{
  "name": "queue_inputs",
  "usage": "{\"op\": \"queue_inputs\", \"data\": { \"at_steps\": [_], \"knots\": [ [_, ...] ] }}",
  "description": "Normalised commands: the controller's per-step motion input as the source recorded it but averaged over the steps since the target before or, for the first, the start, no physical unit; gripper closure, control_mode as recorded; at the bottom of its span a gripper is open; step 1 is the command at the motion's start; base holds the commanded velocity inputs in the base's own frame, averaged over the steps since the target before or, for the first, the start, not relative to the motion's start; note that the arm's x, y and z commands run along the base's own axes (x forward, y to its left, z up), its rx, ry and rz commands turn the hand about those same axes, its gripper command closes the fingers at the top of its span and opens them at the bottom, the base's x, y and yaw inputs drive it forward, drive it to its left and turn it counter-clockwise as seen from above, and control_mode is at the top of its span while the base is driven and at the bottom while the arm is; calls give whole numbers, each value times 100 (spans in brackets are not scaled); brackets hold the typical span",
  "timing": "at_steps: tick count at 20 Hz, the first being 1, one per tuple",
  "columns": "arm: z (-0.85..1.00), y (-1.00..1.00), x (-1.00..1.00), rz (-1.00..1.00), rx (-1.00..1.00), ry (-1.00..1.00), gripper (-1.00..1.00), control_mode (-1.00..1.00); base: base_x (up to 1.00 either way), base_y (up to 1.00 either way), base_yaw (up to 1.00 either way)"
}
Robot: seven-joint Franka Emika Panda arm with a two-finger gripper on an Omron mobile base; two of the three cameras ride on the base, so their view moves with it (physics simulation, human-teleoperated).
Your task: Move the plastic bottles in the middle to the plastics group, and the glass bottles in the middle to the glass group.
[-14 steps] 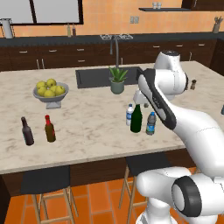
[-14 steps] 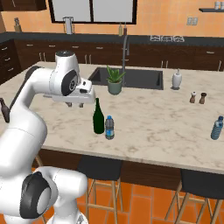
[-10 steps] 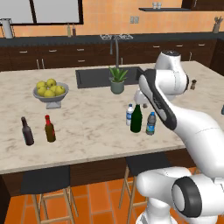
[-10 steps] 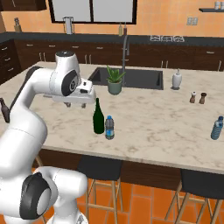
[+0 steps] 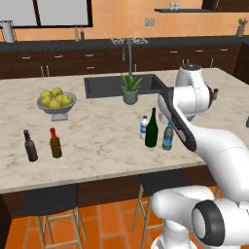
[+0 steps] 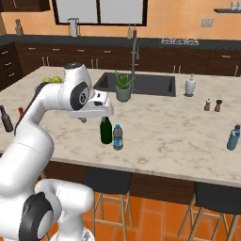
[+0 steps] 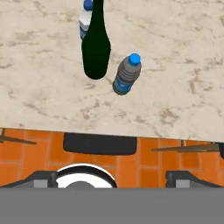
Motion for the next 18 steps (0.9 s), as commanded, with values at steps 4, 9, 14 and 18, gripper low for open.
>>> {"op": "queue_inputs", "data": {
  "at_steps": [4,9,14,18],
  "knots": [
    [-10,-54,34,0,0,-2,-100,-100,0,0,0],
    [-10,-12,36,11,3,-2,-100,-100,0,0,0],
    [-24,0,43,19,0,0,-100,-100,0,0,0],
    [-34,-2,41,18,0,0,-100,-100,0,0,0]
  ]
}}
